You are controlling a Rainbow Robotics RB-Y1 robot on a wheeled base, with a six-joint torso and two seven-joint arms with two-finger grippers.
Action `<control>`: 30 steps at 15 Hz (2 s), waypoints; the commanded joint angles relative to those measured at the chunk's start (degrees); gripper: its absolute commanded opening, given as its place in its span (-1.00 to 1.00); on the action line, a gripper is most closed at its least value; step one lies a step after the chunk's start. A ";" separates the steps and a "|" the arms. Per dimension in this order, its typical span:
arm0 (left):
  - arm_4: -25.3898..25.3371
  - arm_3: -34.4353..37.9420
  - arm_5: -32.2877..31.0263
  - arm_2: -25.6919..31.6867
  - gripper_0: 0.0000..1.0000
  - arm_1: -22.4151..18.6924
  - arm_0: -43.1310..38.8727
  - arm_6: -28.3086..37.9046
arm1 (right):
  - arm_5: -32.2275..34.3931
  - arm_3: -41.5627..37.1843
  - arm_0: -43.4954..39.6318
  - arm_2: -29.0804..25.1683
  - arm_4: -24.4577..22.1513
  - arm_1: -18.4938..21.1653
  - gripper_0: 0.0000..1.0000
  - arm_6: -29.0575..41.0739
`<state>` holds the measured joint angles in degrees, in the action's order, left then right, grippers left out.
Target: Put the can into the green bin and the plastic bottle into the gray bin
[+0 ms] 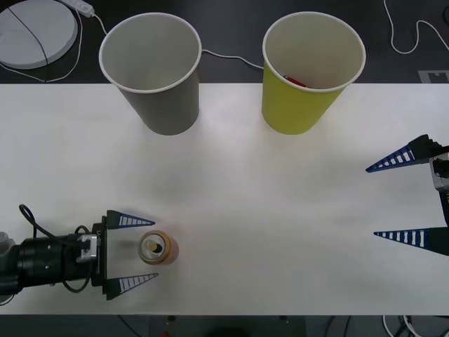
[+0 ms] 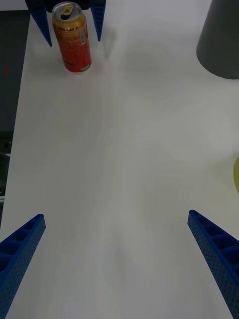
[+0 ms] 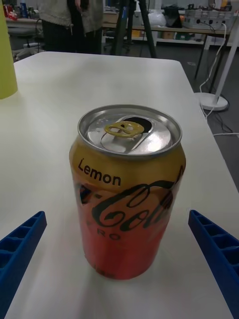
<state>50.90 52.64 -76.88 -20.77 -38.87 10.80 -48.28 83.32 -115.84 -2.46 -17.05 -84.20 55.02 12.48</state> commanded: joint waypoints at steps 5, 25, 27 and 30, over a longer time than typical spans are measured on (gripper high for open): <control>-0.01 0.01 1.82 0.29 1.00 3.72 0.10 -0.06 | 0.00 0.00 0.00 0.00 0.00 0.00 1.00 0.00; 0.16 0.80 1.65 1.52 -1.00 2.05 0.36 2.31 | 0.00 0.00 0.00 0.00 0.00 0.00 1.00 0.00; 1.31 2.56 1.74 1.96 -1.00 -0.24 0.54 6.27 | 0.00 0.00 0.00 0.00 0.00 0.00 1.00 0.00; 6.84 7.13 1.74 5.48 -1.00 -4.46 0.45 13.12 | 0.00 0.00 0.00 0.00 0.00 0.00 1.00 0.00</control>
<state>56.34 58.55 -75.15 -16.14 -42.34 11.26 -36.87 83.32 -115.84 -2.46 -17.05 -84.20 55.02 12.48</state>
